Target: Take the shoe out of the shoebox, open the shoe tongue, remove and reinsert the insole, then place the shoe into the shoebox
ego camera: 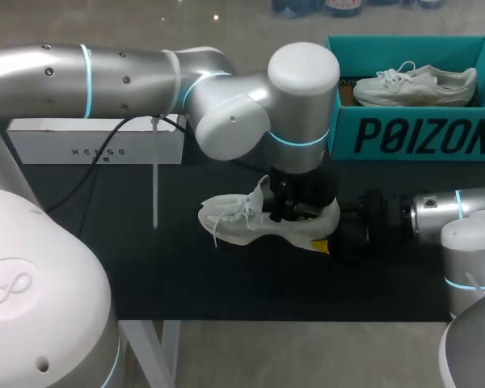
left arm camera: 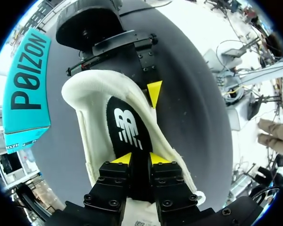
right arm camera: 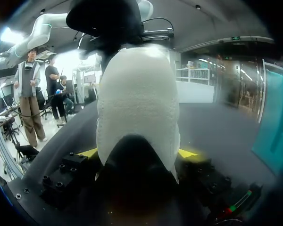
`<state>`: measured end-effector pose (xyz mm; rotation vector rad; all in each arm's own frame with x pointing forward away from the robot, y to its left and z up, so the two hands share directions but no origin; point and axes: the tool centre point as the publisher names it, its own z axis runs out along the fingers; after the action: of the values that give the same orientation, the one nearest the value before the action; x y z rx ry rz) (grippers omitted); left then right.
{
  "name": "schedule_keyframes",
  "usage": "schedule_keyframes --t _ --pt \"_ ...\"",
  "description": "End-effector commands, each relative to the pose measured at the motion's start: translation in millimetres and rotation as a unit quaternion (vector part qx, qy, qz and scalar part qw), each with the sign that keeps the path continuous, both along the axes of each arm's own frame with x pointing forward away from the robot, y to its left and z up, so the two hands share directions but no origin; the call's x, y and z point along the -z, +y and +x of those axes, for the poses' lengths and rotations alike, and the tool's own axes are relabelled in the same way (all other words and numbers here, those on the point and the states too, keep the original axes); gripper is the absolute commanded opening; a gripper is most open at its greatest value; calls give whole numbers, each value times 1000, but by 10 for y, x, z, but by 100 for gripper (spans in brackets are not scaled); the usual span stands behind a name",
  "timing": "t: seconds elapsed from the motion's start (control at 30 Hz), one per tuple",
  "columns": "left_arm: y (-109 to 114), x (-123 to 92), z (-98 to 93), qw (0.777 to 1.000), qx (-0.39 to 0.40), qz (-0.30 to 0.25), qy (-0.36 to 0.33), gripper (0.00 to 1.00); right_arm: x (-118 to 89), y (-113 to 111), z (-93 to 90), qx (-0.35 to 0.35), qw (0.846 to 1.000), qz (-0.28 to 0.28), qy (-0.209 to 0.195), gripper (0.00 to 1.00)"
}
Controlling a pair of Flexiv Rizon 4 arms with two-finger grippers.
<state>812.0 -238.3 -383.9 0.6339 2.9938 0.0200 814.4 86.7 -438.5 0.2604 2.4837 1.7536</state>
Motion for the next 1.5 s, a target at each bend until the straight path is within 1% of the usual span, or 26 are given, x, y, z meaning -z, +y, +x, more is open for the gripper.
schedule_keyframes --t 0.03,0.17,0.2,0.23,0.27,0.47,0.6,0.7,1.0,1.2,1.33,1.5 --pt "-33 123 29 1000 0 2 6 24 54 16 -6 1 1000 -1 1 0" --pt "-54 222 -13 1000 6 0 8 29 54 16 -6 1 1000 -1 1 0" --pt "-61 245 -36 1000 11 -1 4 21 54 16 -6 1 1000 -1 1 0" --pt "-68 271 -54 1000 12 2 1 5 54 16 -6 1 1000 -1 1 0" --pt "-74 301 -71 1000 16 2 0 0 54 16 -6 1 1000 -1 1 0" --pt "-47 436 -105 1000 13 10 -21 0 54 16 -6 1 1000 -1 1 0" --pt "7 436 -59 999 -2 0 -47 0 54 16 -6 1 1000 -1 1 0" --pt "49 378 3 998 -9 -13 -66 0 54 16 -6 1 1000 -1 1 0" --pt "82 243 108 994 -22 -19 -102 0 54 16 -6 1 1000 -1 1 0" --pt "55 107 91 993 -21 -29 -114 0 54 16 -6 1 1000 -1 1 0" --pt "38 5 47 992 -21 -34 -122 0 54 16 -6 1 1000 -1 1 0" --pt "72 -156 -17 990 -23 -41 -130 0 54 16 -6 1 1000 -1 1 0"
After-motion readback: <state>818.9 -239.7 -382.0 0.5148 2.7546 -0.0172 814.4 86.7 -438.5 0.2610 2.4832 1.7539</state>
